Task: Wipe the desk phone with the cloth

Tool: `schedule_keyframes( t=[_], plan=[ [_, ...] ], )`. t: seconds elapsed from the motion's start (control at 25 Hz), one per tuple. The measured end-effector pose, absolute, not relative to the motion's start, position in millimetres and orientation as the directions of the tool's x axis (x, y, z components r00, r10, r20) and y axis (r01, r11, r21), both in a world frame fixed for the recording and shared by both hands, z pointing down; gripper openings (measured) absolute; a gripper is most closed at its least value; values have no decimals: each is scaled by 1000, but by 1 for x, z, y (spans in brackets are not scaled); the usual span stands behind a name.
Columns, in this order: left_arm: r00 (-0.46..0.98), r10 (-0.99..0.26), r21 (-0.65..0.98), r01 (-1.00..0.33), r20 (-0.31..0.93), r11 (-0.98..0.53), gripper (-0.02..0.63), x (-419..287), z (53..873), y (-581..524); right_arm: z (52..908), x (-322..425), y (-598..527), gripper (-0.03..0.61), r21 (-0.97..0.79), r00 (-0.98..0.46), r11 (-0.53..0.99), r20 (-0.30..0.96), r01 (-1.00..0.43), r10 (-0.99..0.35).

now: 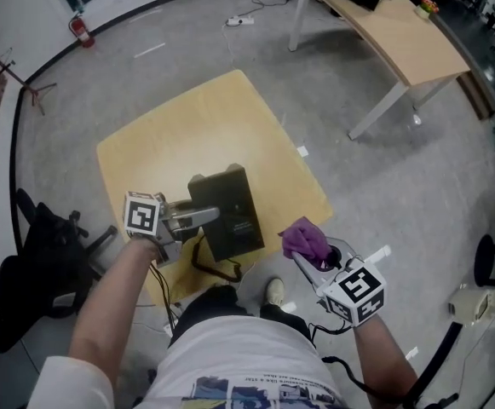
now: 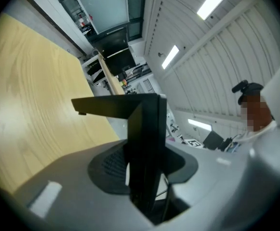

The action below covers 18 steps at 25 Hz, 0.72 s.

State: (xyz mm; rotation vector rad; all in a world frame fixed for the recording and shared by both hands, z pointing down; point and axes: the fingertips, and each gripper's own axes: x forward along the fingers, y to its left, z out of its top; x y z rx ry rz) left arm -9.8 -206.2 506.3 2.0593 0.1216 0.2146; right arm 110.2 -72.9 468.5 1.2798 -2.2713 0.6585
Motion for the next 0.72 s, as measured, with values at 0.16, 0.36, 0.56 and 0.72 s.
schedule_keyframes(
  t=[0.16,0.36,0.56,0.72],
  plan=[
    [973,203,890,-10,114,-456,181,-3,538,-224,472,102,-79,107,-191,-449,430,615,-882,-648],
    [954,266,894,-3,137,-448,181,11,579,-245,473,101,-86,107,-191,-415,391,647,-900,-640],
    [939,318,906,14,133,-422,181,18,590,-258,473,91,-93,107,-195,-400,371,668,-908,-627],
    [929,347,906,34,127,-421,181,19,604,-267,477,82,-93,107,-204,-400,368,685,-907,-608]
  ],
)
